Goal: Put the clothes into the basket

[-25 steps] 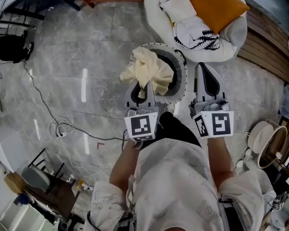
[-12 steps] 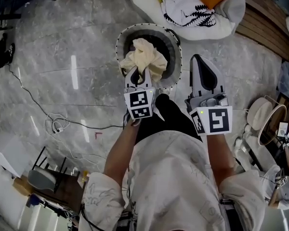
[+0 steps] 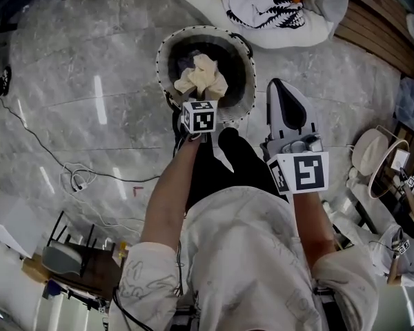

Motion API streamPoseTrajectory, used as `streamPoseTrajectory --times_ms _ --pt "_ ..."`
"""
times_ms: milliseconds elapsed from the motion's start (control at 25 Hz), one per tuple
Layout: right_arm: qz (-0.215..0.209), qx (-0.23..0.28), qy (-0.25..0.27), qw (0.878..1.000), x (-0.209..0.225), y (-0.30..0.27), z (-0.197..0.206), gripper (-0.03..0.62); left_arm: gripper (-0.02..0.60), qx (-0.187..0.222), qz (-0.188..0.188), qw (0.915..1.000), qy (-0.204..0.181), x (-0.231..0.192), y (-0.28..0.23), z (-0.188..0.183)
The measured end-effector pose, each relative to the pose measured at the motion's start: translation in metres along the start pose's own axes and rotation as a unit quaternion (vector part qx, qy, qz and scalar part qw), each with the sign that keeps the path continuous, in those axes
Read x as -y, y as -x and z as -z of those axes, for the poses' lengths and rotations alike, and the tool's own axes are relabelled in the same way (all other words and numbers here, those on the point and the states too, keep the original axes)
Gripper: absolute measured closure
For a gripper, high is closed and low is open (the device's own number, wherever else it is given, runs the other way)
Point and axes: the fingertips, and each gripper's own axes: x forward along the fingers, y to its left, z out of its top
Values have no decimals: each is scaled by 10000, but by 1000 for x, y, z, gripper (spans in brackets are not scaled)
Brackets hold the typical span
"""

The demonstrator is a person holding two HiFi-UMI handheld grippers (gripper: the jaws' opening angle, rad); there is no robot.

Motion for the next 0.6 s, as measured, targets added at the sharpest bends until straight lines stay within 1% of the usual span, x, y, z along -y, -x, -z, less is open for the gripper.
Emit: streamPoseTrajectory --times_ms 80,200,280,320,360,400,440,520,600 --pt "19 -4 -8 10000 2 0 2 606 548 -263 -29 9996 -46 -1 -10 12" --pt "47 -36 -13 10000 5 1 5 606 548 -370 -27 9992 178 1 -16 19" --pt "62 -62 -27 10000 5 1 8 606 542 -585 24 9980 221 6 -18 27" --pt "69 -70 -35 9999 5 2 8 606 530 -748 65 9969 249 9 -19 33" --pt "72 -71 -42 9999 4 2 8 606 496 -899 122 9953 325 12 -20 38" --pt "71 -64 -45 9999 4 3 7 606 446 -1008 190 9937 450 15 -19 40" --pt "69 -53 -42 10000 3 3 5 606 411 -1071 253 9922 593 17 -18 41" --pt "63 -29 -32 10000 2 5 3 606 396 -1106 325 9902 785 21 -16 44" --pt "49 -4 -32 10000 1 8 2 606 396 -1090 326 9904 785 22 -12 49"
